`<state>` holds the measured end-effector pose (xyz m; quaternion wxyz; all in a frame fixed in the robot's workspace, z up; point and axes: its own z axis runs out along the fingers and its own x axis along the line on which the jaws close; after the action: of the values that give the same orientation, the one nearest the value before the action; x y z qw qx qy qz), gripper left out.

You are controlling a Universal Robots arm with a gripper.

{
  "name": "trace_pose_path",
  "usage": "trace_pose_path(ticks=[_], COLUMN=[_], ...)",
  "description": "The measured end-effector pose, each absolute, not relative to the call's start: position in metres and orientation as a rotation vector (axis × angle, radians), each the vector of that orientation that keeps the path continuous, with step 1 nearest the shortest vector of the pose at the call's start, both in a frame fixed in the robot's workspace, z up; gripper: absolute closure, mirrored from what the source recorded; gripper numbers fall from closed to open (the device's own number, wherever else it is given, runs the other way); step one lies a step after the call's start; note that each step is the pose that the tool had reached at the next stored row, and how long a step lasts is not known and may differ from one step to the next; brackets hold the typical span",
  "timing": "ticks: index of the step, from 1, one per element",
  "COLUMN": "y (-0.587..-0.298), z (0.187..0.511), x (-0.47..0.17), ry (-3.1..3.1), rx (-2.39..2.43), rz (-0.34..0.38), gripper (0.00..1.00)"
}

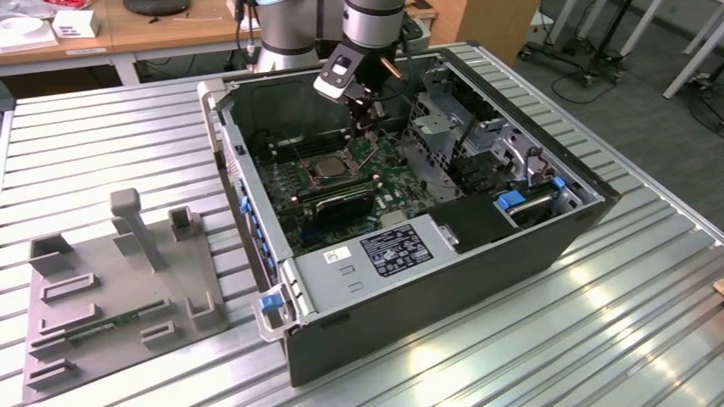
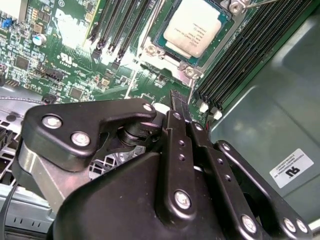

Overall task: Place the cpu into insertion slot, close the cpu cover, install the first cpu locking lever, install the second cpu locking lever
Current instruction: 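Close the cpu cover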

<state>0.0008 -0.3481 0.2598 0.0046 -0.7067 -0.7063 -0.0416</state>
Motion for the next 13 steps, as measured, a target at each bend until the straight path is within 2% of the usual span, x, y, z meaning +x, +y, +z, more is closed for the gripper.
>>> trace_pose_path(ticks=[13], y=[-0.3481], z=[0.2599], x=[0.0044], ry=[-2.213], rx=[-2.213], rz=[-0.130], gripper=[0.90])
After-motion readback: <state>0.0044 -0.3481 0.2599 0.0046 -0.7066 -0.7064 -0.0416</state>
